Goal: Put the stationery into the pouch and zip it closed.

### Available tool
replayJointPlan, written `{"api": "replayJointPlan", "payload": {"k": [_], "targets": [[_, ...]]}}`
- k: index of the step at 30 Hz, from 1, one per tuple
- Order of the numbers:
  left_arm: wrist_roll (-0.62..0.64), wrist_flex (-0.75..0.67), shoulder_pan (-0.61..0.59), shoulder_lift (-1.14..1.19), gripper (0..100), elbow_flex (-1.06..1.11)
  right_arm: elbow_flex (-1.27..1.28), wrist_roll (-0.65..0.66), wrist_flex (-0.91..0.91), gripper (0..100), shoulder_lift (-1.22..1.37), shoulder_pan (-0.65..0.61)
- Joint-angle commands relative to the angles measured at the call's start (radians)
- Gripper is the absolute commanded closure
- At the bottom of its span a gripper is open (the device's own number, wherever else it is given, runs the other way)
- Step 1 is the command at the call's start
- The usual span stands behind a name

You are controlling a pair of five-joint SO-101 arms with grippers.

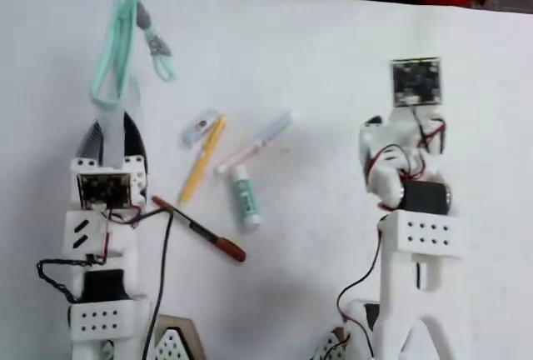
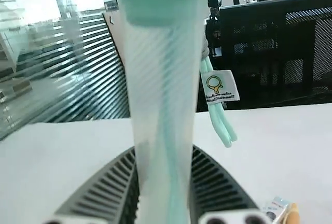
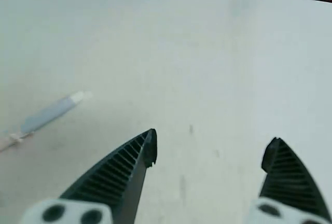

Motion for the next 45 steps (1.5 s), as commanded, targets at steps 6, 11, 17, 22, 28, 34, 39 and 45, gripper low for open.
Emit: {"api": "replayJointPlan", "payload": {"k": [6, 11, 17, 22, 28, 34, 39, 45], "targets": [[0.130, -0.080, -0.002, -0.008, 94, 0.023, -0.003, 0.003, -0.048, 68.0, -0.025, -0.191], [0.130, 0.057, 0.001, -0.007, 94, 0.032, 0.012, 0.002, -0.143, 68.0, -0.016, -0.249], [0.130, 0.123, -0.004, -0.008, 94, 0.032, 0.034, 0.002, -0.205, 68.0, -0.016, -0.294], [0.137, 0.132, -0.005, -0.008, 90, 0.032, 0.032, 0.002, -0.191, 68.0, -0.015, -0.294], [0.137, 0.169, -0.005, -0.013, 86, 0.032, -0.170, -0.060, 0.041, 67.8, 0.145, -0.306], [0.138, 0.172, -0.044, -0.013, 86, 0.034, -0.577, -0.262, 0.367, 67.7, 0.432, -0.311], [0.138, 0.173, -0.039, -0.013, 86, 0.034, -0.806, -0.396, 0.539, 67.9, 0.627, -0.311], [0.138, 0.175, -0.038, -0.013, 86, 0.034, -1.036, -0.621, 0.739, 67.9, 0.854, -0.332]]}}
